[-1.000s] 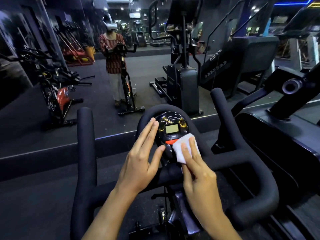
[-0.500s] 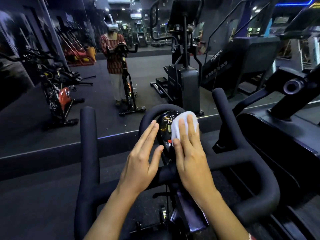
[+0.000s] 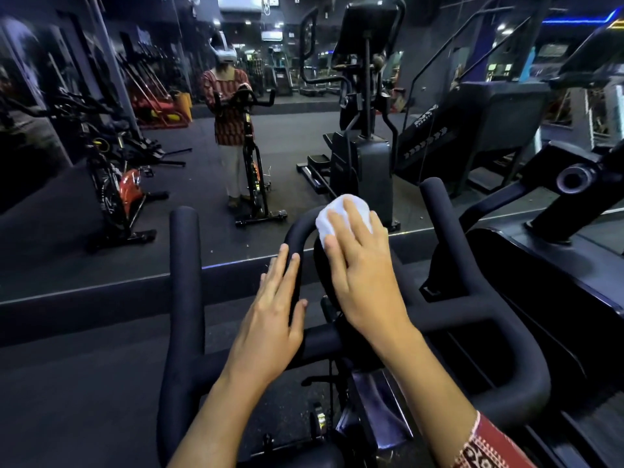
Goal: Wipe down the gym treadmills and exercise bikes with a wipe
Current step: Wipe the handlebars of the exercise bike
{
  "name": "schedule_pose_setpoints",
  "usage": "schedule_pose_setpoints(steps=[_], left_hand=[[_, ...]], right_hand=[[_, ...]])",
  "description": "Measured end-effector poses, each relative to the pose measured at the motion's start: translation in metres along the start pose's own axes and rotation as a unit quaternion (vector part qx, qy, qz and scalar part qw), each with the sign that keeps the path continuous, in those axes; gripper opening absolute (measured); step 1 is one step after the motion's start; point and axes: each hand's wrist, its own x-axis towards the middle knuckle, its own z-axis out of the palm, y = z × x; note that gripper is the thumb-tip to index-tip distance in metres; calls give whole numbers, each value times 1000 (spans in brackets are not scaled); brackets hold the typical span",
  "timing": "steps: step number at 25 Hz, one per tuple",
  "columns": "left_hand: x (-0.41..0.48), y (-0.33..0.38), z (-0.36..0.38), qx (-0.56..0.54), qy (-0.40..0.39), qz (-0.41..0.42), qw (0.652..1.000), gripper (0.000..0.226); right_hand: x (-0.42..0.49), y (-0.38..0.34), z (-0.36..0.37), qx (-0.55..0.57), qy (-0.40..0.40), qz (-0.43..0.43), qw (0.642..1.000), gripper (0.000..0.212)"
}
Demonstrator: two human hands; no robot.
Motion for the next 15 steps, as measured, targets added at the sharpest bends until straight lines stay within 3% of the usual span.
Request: schedule_pose_setpoints(steps=[2, 4, 6, 8, 10, 15], left_hand=[[-5, -1, -3, -10, -26, -17, 999, 65], [-11, -1, -6, -16, -35, -30, 999, 65], [-14, 0, -8, -15, -46, -44, 998, 65], [-15, 2, -9, -12, -41, -43, 998, 65], [-14, 4, -8, -12, -34, -33, 999, 65], [-12, -2, -2, -17, -10, 0, 1000, 62]], right_hand=[[-13, 8, 6, -115, -9, -124, 986, 42], [-46, 18, 1, -144, -48, -189, 970, 41], [-66, 27, -9, -84, -50, -150, 984, 45], [-56, 25, -14, 9, -25, -53, 998, 47], [-28, 19, -7, 26, -22, -7, 999, 46], [-56, 26, 8, -79, -30, -175, 981, 45]])
